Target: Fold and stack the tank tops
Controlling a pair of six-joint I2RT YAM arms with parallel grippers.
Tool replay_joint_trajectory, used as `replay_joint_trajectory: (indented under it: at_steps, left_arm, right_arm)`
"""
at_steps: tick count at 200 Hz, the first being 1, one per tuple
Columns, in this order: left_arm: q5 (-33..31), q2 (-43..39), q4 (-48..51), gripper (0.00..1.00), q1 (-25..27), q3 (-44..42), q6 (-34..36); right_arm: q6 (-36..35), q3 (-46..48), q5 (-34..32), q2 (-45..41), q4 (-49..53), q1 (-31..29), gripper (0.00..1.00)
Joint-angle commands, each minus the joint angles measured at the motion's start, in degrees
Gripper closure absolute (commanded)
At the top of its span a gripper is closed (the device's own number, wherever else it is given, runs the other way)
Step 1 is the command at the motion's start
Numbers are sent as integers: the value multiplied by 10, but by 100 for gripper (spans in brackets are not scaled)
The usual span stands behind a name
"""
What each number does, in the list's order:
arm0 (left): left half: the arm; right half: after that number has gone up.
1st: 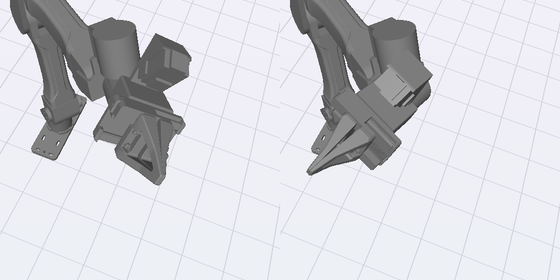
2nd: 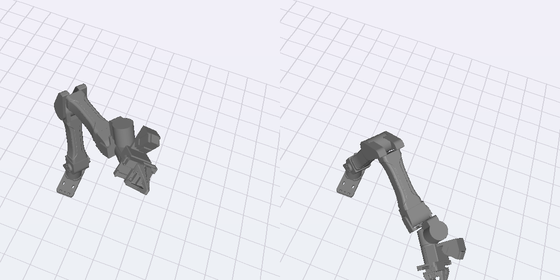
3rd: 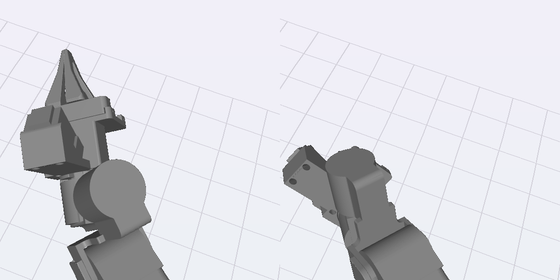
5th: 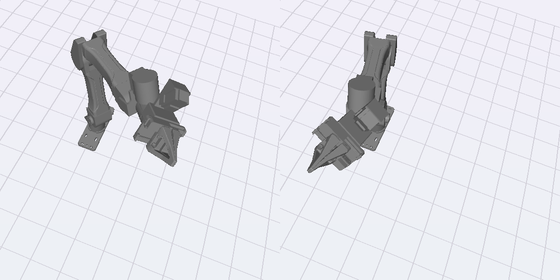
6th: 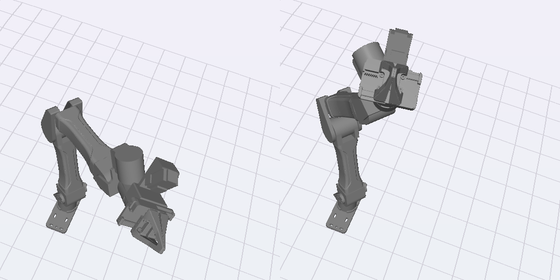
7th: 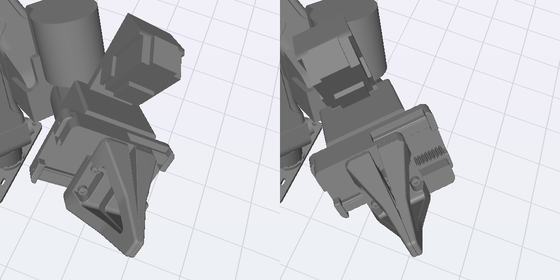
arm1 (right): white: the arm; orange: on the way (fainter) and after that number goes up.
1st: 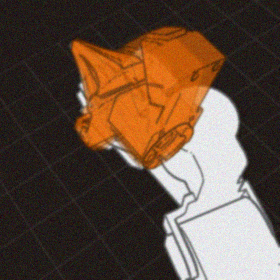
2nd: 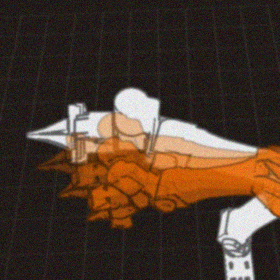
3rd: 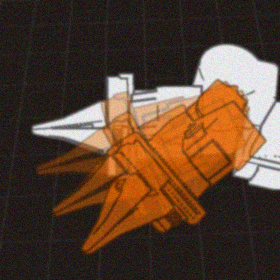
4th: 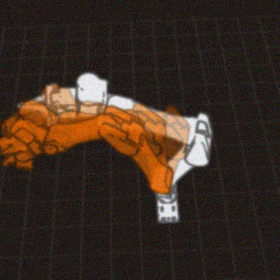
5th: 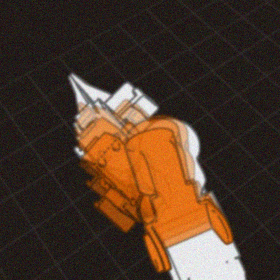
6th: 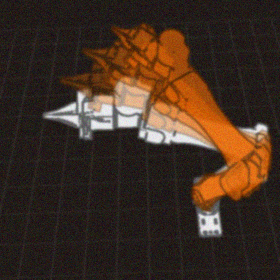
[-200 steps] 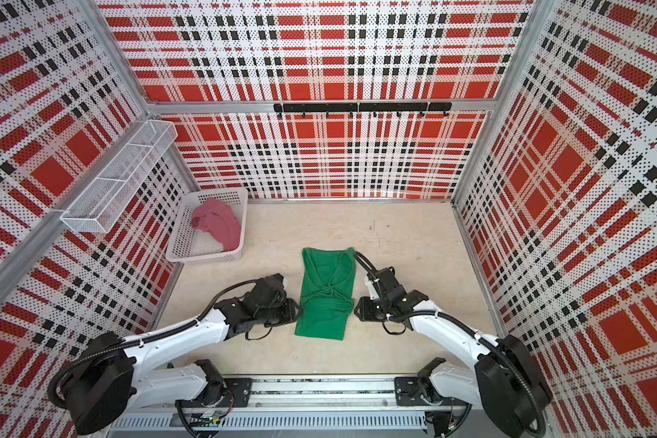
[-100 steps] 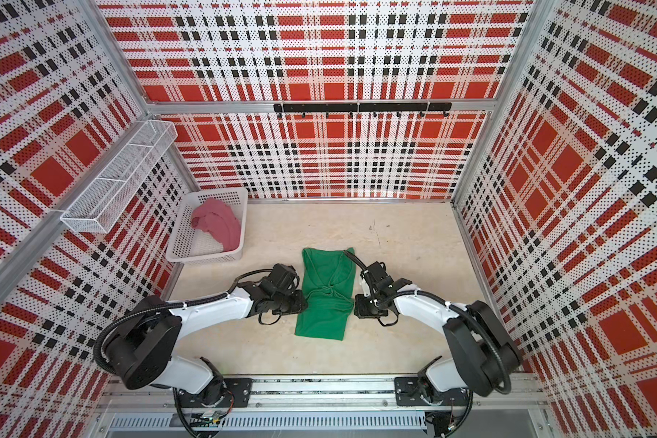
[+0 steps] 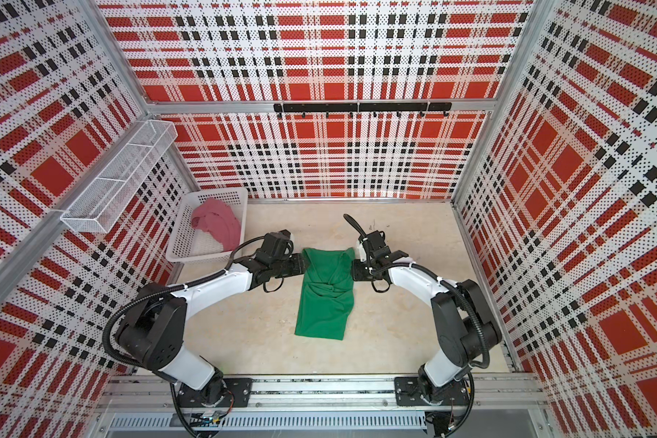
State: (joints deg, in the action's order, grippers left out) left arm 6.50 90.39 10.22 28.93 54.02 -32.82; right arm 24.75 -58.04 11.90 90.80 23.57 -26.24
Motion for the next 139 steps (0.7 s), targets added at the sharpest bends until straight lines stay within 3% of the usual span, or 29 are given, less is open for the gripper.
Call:
replay_joint_trajectory:
  at_steps: [1,49,123,139]
  left_arm:
    - [14,-40,-7,58,6,-42,26]
    - [57,-64,-67,50,33,-128,10]
    - [67,-4,-114,49,37,-123,6]
    - [74,7,-121,56,38,-120,5]
  right_arm:
    - [-38,21,52,-39,20,-3,69]
    - [-34,118,139,-62,-19,-3,53]
    - [10,154,188,-6,-133,-3,55]
    - [17,152,189,6,-144,-2,61]
